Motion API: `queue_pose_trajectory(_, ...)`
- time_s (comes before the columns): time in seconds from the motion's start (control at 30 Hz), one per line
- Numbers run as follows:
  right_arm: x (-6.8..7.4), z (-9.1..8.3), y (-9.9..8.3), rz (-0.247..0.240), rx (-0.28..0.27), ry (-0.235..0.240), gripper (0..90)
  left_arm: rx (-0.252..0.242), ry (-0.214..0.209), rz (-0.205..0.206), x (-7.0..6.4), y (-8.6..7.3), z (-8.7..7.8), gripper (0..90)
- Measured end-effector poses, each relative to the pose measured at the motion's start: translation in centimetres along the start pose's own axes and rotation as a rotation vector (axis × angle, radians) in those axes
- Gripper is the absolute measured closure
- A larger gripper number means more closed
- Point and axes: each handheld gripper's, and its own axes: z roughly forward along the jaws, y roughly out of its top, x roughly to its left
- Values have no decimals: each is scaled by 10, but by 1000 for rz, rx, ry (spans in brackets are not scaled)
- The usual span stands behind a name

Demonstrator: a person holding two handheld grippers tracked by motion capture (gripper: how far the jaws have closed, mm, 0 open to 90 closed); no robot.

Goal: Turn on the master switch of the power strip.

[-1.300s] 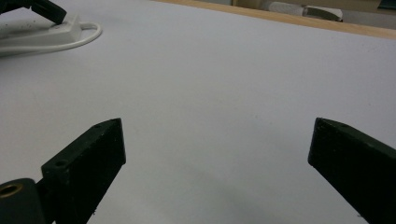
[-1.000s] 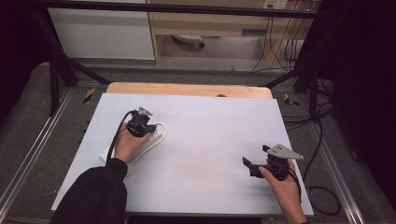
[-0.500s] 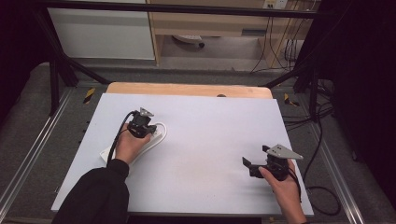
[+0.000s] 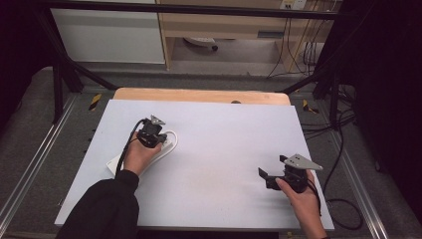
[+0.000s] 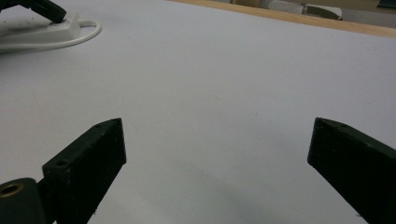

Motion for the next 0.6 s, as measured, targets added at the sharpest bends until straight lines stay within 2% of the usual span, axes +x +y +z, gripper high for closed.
queue_pose_trajectory(0.6, 0, 1, 0, -3, 0, 3, 48, -6, -4, -6, 1, -1, 0, 900)
